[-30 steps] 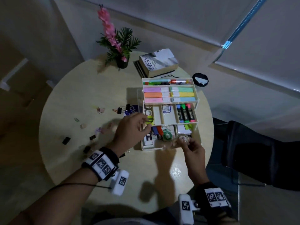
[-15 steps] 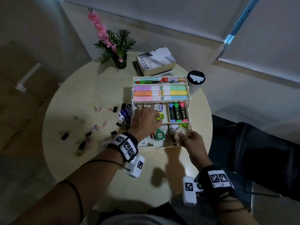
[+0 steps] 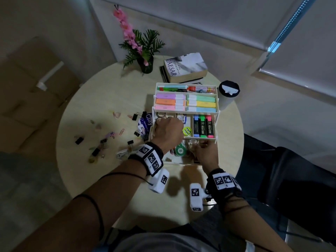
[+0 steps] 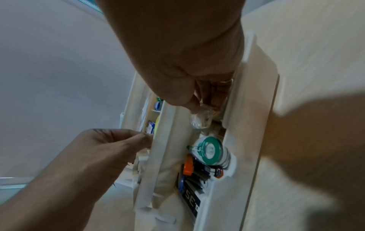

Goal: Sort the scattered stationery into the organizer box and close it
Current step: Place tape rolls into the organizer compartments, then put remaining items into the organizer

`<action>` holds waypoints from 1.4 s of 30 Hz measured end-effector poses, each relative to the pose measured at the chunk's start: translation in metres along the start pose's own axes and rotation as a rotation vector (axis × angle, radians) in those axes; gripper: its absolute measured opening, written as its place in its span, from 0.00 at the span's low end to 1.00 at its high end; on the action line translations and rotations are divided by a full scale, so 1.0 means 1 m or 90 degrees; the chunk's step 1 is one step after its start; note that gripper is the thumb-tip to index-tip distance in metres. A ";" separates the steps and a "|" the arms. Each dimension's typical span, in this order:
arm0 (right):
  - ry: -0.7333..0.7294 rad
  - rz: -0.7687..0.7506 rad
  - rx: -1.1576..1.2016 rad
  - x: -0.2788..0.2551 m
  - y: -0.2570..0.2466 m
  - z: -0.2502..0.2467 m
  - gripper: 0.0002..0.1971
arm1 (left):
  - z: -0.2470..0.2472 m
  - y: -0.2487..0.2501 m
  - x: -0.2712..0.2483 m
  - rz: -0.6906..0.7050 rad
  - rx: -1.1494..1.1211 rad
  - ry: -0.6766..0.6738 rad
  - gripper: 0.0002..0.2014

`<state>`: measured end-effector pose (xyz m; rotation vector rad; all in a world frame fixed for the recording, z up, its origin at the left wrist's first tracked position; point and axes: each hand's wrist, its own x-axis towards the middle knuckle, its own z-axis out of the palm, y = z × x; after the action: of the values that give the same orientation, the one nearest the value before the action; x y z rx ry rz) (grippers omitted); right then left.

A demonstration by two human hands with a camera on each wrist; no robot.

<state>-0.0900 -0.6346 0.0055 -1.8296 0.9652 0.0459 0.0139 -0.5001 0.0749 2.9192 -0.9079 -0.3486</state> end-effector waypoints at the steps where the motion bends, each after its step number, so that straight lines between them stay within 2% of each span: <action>1: -0.004 0.003 -0.011 0.000 0.000 0.002 0.07 | 0.003 -0.001 -0.003 0.012 -0.004 0.014 0.12; 3: 0.002 0.000 -0.038 -0.002 -0.003 0.003 0.09 | 0.012 -0.006 -0.014 0.037 -0.041 0.071 0.03; 5: 0.002 -0.008 -0.039 -0.001 -0.007 0.003 0.10 | 0.026 -0.012 -0.030 0.051 -0.089 0.137 0.10; 7: 0.000 -0.021 -0.034 -0.005 -0.012 0.001 0.03 | 0.038 -0.016 -0.044 0.074 -0.106 0.162 0.13; 12: 0.021 -0.042 -0.039 -0.007 -0.013 0.007 0.10 | 0.048 -0.016 -0.055 0.160 -0.015 0.104 0.25; 16: 0.012 0.007 -0.043 -0.001 -0.007 0.016 0.06 | 0.046 -0.015 -0.043 0.101 0.003 0.074 0.30; 20: 0.009 0.018 -0.025 0.011 0.003 0.024 0.09 | 0.039 -0.016 -0.036 0.057 0.006 0.096 0.29; 25: -0.007 0.005 -0.012 0.015 0.010 0.022 0.03 | 0.031 -0.014 -0.032 0.039 0.009 0.101 0.24; 29: -0.001 0.000 -0.043 0.003 -0.001 0.010 0.06 | 0.029 -0.015 -0.031 0.044 0.005 0.086 0.24; 32: 0.020 -0.030 -0.013 -0.004 0.003 0.000 0.10 | 0.028 -0.024 -0.038 0.072 -0.059 0.087 0.27; 35: -0.027 -0.027 0.066 -0.019 0.001 -0.011 0.07 | 0.030 -0.050 -0.055 0.127 -0.137 0.104 0.30; 37: -0.057 -0.050 0.054 -0.029 0.000 -0.018 0.06 | 0.032 -0.077 -0.073 0.141 -0.175 0.110 0.29; 40: -0.132 -0.128 -0.032 -0.039 -0.011 -0.013 0.08 | 0.041 -0.124 -0.107 0.094 -0.225 0.105 0.26; 42: -0.230 -0.139 -0.077 -0.048 -0.028 0.002 0.07 | 0.050 -0.160 -0.131 0.042 -0.225 0.084 0.23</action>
<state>-0.1044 -0.6003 0.0470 -1.9418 0.5173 0.2957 -0.0138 -0.2936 0.0317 2.5515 -0.8256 -0.2750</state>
